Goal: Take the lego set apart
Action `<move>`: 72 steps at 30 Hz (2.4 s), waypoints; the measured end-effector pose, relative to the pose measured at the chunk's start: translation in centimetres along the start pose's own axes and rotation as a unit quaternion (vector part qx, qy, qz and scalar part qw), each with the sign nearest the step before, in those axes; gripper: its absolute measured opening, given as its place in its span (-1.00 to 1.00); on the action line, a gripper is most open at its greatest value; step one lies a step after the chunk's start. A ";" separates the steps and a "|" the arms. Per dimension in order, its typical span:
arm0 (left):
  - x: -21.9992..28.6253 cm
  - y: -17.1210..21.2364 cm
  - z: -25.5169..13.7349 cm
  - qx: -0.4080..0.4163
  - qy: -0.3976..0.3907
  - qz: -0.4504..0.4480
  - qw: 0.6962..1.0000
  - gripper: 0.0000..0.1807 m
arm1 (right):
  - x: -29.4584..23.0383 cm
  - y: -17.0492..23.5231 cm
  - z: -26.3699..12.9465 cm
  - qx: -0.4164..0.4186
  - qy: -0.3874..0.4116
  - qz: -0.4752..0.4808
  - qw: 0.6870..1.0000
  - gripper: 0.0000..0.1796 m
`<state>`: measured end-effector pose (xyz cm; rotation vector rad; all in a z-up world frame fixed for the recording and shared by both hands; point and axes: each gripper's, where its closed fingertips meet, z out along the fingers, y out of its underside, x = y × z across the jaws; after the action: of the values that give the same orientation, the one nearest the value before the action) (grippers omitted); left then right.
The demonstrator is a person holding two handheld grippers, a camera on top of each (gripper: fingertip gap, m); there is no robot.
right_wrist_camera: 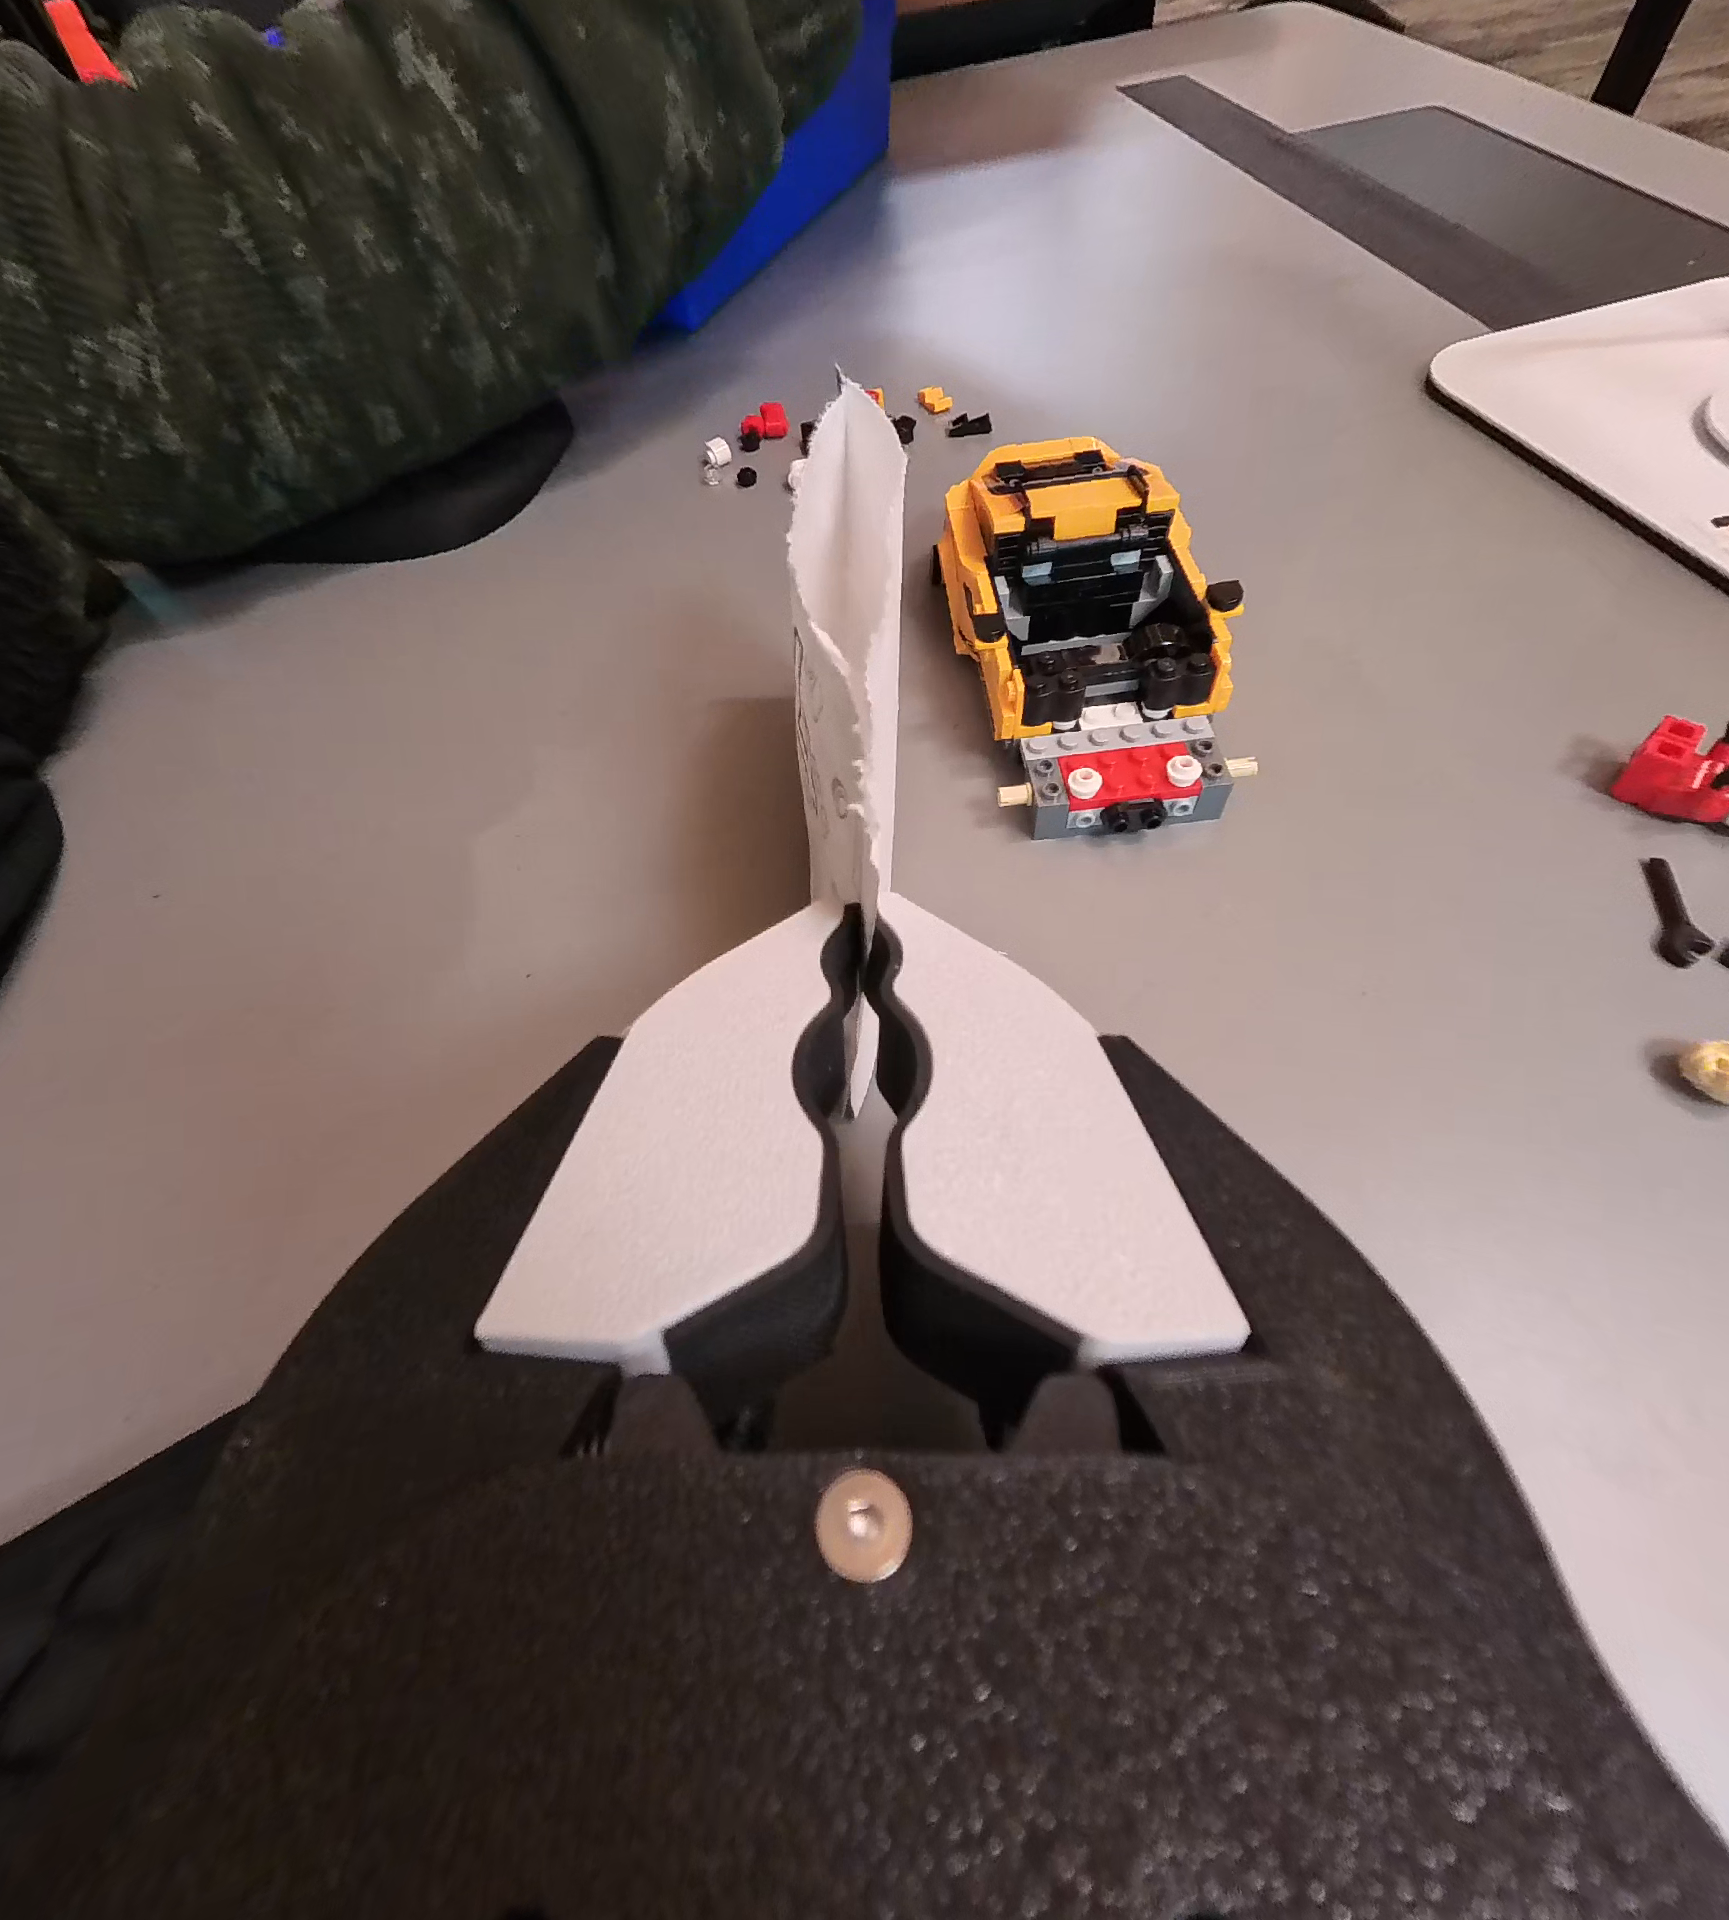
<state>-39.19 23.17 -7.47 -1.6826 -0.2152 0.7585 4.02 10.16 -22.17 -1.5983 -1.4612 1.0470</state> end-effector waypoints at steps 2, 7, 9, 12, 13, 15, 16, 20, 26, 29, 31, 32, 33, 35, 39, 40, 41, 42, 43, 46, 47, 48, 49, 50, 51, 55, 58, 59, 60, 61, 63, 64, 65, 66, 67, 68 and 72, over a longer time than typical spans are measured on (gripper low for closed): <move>0.3 0.4 0.1 0.001 0.002 -0.001 1.000 -0.88 | 0.0 0.0 0.0 0.000 0.000 0.002 1.000 -1.00; 0.9 1.1 0.4 -0.007 0.003 0.014 1.000 -0.88 | 0.1 0.0 0.0 0.002 0.001 0.003 1.000 -1.00; 1.2 1.5 0.6 -0.015 0.007 0.020 1.000 -0.89 | 0.1 0.0 0.0 0.002 0.001 0.003 1.000 -1.00; 1.5 1.8 0.9 -0.031 0.015 0.026 0.999 -0.90 | 0.1 -0.1 -0.1 0.005 -0.001 0.004 1.000 -1.00; 1.6 1.8 1.0 -0.035 0.019 0.026 0.999 -0.90 | 0.0 -0.1 -0.1 0.007 -0.001 0.004 1.000 -1.00; 1.6 1.5 1.1 -0.039 0.027 0.026 0.998 -0.90 | 0.0 -0.2 -0.2 0.011 -0.002 0.003 1.000 -1.00; 1.6 1.2 1.2 -0.040 0.034 0.027 0.998 -0.90 | 0.0 -0.3 -0.3 0.013 -0.002 0.003 1.000 -1.00; 1.9 0.6 1.8 -0.058 0.080 0.017 0.995 -0.89 | -0.1 -0.4 -0.4 0.020 -0.006 0.002 1.000 -1.00; 2.1 2.7 4.3 -0.129 0.118 0.004 0.985 -0.89 | -0.1 -0.7 -0.8 0.034 -0.009 0.001 0.999 -1.00; 2.0 4.6 5.7 -0.173 0.101 0.030 0.979 -0.89 | -0.3 -0.7 -0.9 0.037 -0.011 -0.005 0.999 -1.00; 2.1 5.3 6.2 -0.188 0.098 0.042 0.976 -0.89 | -0.4 -0.8 -1.1 0.041 -0.012 -0.006 0.999 -1.00; 2.3 5.5 6.3 -0.192 0.101 0.047 0.975 -0.90 | -0.4 -0.9 -1.2 0.044 -0.014 -0.006 0.999 -1.00; 2.5 5.4 6.5 -0.192 0.104 0.049 0.975 -0.90 | -0.5 -0.9 -1.2 0.047 -0.016 -0.005 0.999 -1.00; 2.8 5.3 6.7 -0.193 0.112 0.051 0.973 -0.89 | -0.5 -1.0 -1.3 0.049 -0.020 -0.005 0.999 -1.00; 3.6 6.2 7.5 -0.199 0.124 0.017 0.972 -0.89 | -0.7 -1.0 -1.4 0.053 -0.024 -0.009 0.998 -1.00; 3.9 6.8 7.8 -0.203 0.126 0.012 0.971 -0.89 | -0.7 -1.0 -1.4 0.055 -0.024 -0.010 0.998 -1.00; 4.0 7.1 8.0 -0.200 0.119 0.014 0.972 -0.89 | -0.7 -1.0 -1.5 0.056 -0.023 -0.010 0.998 -1.00; 4.1 7.5 8.1 -0.199 0.115 0.011 0.973 -0.89 | -0.7 -1.0 -1.5 0.056 -0.023 -0.010 0.998 -1.00; 4.2 7.8 8.2 -0.194 0.112 0.001 0.975 -0.89 | -0.7 -1.1 -1.6 0.058 -0.023 -0.010 0.998 -1.00; 4.6 9.0 8.8 -0.177 0.119 -0.021 0.977 -0.88 | -0.8 -1.1 -1.6 0.060 -0.025 -0.009 0.998 -1.00; 4.7 9.2 8.9 -0.168 0.125 -0.028 0.977 -0.88 | -0.8 -1.1 -1.6 0.060 -0.026 -0.010 0.998 -1.00; 4.6 9.1 8.9 -0.164 0.129 -0.038 0.977 -0.87 | -0.8 -1.1 -1.6 0.060 -0.026 -0.012 0.998 -1.00; 4.5 9.2 8.9 -0.166 0.134 -0.046 0.976 -0.86 | -0.9 -1.1 -1.6 0.059 -0.026 -0.013 0.998 -1.00; 4.3 9.2 9.0 -0.166 0.136 -0.054 0.975 -0.83 | -0.9 -1.1 -1.6 0.060 -0.025 -0.013 0.998 -1.00; 4.0 9.2 9.1 -0.161 0.137 -0.066 0.975 -0.81 | -0.9 -1.1 -1.6 0.059 -0.026 -0.013 0.998 -1.00; 2.7 9.3 9.4 -0.157 0.135 -0.115 0.972 -0.75 | -1.0 -1.1 -1.6 0.059 -0.023 -0.020 0.998 -1.00; 1.8 9.0 9.0 -0.163 0.122 -0.164 0.965 -0.64 | -1.1 -1.1 -1.6 0.058 -0.023 -0.023 0.998 -1.00; 1.3 8.3 8.7 -0.144 0.113 -0.172 0.968 -0.58 | -1.1 -1.2 -1.7 0.058 -0.022 -0.024 0.998 -1.00; 0.9 7.5 8.2 -0.127 0.103 -0.167 0.972 -0.53 | -1.1 -1.2 -1.7 0.058 -0.022 -0.023 0.998 -1.00; 0.6 6.4 7.6 -0.109 0.099 -0.157 0.977 -0.49 | -1.1 -1.1 -1.6 0.058 -0.023 -0.023 0.998 -1.00; 1.1 3.4 5.3 -0.059 0.123 -0.144 0.980 -0.56 | -1.1 -1.1 -1.6 0.057 -0.023 -0.023 0.998 -1.00; 1.8 2.0 3.7 -0.042 0.149 -0.137 0.978 -0.63 | -1.1 -1.1 -1.6 0.056 -0.022 -0.024 0.998 -1.00; 2.7 0.9 2.0 -0.031 0.181 -0.127 0.975 -0.71 | -1.1 -1.1 -1.6 0.056 -0.020 -0.025 0.998 -1.00; 3.5 -0.1 0.1 -0.020 0.212 -0.115 0.970 -0.76 | -1.1 -1.2 -1.6 0.057 -0.019 -0.025 0.998 -1.00; 4.6 -0.8 -1.9 -0.013 0.254 -0.098 0.962 -0.88 | -1.0 -1.2 -1.7 0.057 -0.018 -0.026 0.998 -1.00; 5.9 -1.1 -4.0 -0.018 0.301 -0.075 0.951 -0.97 | -1.0 -1.2 -1.7 0.057 -0.016 -0.026 0.998 -1.00; 9.1 -0.6 -12.2 -0.029 0.425 0.005 0.905 -1.00 | -1.0 -1.0 -1.5 0.049 -0.012 -0.027 0.998 -1.00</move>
<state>-24.94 18.28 -9.33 -1.9179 0.3883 -0.0299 4.92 9.31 -20.54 -1.4728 -1.4389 1.0938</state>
